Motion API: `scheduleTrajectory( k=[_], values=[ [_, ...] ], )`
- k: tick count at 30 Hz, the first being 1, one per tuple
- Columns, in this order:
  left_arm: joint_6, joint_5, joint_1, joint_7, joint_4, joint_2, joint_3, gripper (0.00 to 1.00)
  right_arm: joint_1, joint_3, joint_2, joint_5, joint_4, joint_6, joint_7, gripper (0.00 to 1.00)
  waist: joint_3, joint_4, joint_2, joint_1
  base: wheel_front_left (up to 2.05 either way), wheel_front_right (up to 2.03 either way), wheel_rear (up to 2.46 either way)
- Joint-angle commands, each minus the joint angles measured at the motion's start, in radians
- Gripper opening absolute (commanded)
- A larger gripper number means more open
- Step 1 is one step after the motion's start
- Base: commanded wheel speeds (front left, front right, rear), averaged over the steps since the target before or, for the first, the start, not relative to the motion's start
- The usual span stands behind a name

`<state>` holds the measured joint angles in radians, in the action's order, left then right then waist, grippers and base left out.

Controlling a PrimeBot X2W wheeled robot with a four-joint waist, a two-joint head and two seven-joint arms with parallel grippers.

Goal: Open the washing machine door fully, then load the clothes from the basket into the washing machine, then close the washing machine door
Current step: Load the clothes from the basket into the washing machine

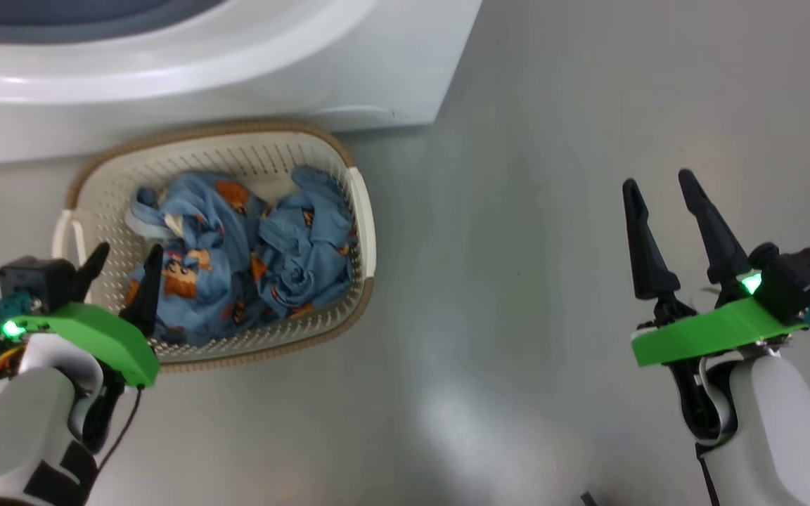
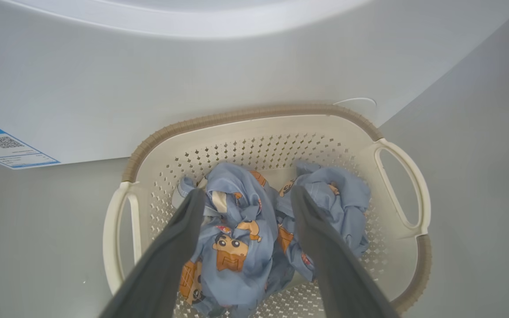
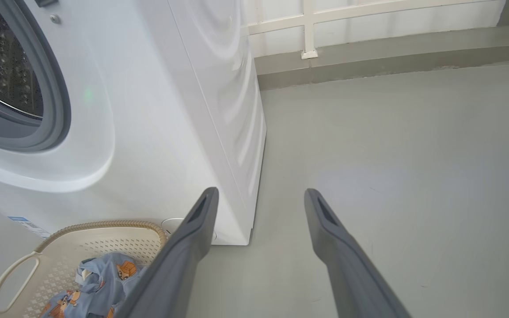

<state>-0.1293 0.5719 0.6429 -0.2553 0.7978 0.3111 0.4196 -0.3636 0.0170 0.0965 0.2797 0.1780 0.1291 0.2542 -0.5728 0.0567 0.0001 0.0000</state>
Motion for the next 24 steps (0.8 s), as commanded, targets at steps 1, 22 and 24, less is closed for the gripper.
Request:
scheduleTrajectory(
  k=[1, 22, 24],
  values=[
    [-0.001, 0.018, 0.029, -0.006, 0.014, 0.053, -0.006, 1.00, -0.010, 0.026, -0.009, -0.020, -0.028, 0.002, 0.008, 1.00, -0.104, 0.023, -0.0001, 0.0000, 0.00, 0.00, 0.00],
    [-0.001, 0.280, 0.285, 0.037, 0.227, 0.154, 0.433, 1.00, -0.109, 0.083, -0.040, -0.034, -0.072, 0.002, 0.008, 1.00, -0.292, 0.092, -0.0001, 0.0000, 0.00, 0.00, 0.00],
    [-0.001, 0.300, 0.304, 0.039, 0.235, 0.166, 0.460, 1.00, -0.111, 0.089, -0.042, -0.033, -0.074, 0.002, 0.008, 1.00, -0.301, 0.101, -0.0001, 0.0000, 0.00, 0.00, 0.00]
  ],
)
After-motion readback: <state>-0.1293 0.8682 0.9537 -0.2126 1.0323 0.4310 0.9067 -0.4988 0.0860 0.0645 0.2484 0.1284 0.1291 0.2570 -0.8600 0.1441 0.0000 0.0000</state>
